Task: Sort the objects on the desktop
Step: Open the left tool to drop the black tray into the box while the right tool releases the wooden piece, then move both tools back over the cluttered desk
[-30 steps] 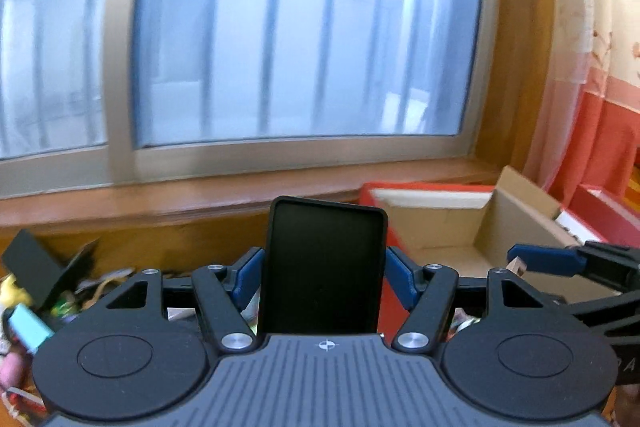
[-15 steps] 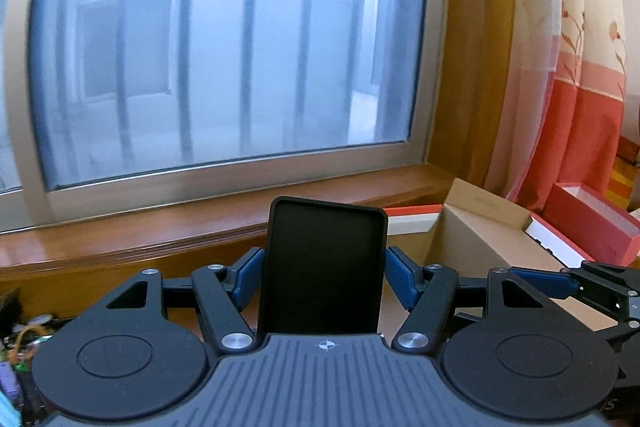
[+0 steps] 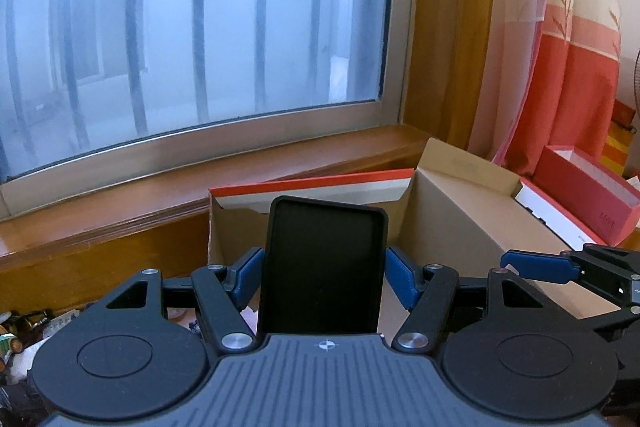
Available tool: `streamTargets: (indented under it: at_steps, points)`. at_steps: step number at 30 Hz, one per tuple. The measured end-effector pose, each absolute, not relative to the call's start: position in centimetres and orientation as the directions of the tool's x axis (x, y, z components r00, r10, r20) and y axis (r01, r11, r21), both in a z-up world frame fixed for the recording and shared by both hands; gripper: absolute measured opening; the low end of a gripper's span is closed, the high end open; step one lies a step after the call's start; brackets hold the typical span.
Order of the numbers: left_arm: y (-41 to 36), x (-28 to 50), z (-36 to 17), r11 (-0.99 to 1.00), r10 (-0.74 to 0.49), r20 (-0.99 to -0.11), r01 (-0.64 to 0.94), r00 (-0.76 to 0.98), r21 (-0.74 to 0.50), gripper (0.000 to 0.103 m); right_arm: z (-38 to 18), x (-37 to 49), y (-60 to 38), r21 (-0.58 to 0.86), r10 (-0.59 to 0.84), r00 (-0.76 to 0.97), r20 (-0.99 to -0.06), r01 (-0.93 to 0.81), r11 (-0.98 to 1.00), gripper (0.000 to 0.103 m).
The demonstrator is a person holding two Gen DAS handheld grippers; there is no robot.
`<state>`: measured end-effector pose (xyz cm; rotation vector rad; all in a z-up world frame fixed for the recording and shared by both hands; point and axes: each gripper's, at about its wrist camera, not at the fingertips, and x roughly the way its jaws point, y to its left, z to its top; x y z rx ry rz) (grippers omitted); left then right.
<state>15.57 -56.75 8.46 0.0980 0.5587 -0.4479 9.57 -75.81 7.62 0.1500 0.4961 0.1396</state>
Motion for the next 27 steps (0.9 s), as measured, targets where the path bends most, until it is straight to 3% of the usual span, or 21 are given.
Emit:
streamTargets:
  at_steps: [10,23,27]
  points:
    - [-56.8,15.3,8.4,0.911,-0.358,-0.536,0.411,0.764,-0.022,0.078,7.0,9.7,-75.7,0.198,0.199,0.865,-0.461,-0.118,0.973,0.079]
    - [-55.9,14.7,9.1,0.926,-0.345,-0.531,0.372,0.774,-0.060,0.084,6.8,10.6,-76.5,0.213,0.187,0.886,-0.424,-0.103,0.972,0.080]
    - [-55.2,13.7,10.0,0.928,-0.347,-0.513,0.368,0.785,-0.065,0.092,6.8,10.5,-76.5,0.193,0.174,0.891,-0.420,-0.100,0.976,0.082]
